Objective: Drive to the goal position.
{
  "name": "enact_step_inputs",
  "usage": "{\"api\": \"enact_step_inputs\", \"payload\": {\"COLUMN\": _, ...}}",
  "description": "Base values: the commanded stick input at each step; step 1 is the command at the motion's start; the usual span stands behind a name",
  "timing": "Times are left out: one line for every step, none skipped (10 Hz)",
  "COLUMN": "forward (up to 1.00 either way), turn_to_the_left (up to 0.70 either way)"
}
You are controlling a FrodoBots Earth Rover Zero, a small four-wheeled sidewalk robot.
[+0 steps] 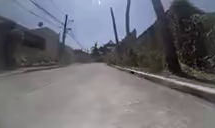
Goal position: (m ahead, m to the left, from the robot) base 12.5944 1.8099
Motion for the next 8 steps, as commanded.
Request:
{"api": "enact_step_inputs", "payload": {"forward": 0.85, "turn_to_the_left": 0.0}}
{"api": "enact_step_inputs", "payload": {"forward": 0.85, "turn_to_the_left": 0.0}}
{"api": "enact_step_inputs", "payload": {"forward": 0.85, "turn_to_the_left": 0.0}}
{"api": "enact_step_inputs", "payload": {"forward": 0.85, "turn_to_the_left": 0.0}}
{"api": "enact_step_inputs", "payload": {"forward": 0.85, "turn_to_the_left": 0.0}}
{"api": "enact_step_inputs", "payload": {"forward": 0.85, "turn_to_the_left": 0.0}}
{"api": "enact_step_inputs", "payload": {"forward": 0.85, "turn_to_the_left": 0.0}}
{"api": "enact_step_inputs", "payload": {"forward": 0.85, "turn_to_the_left": 0.0}}
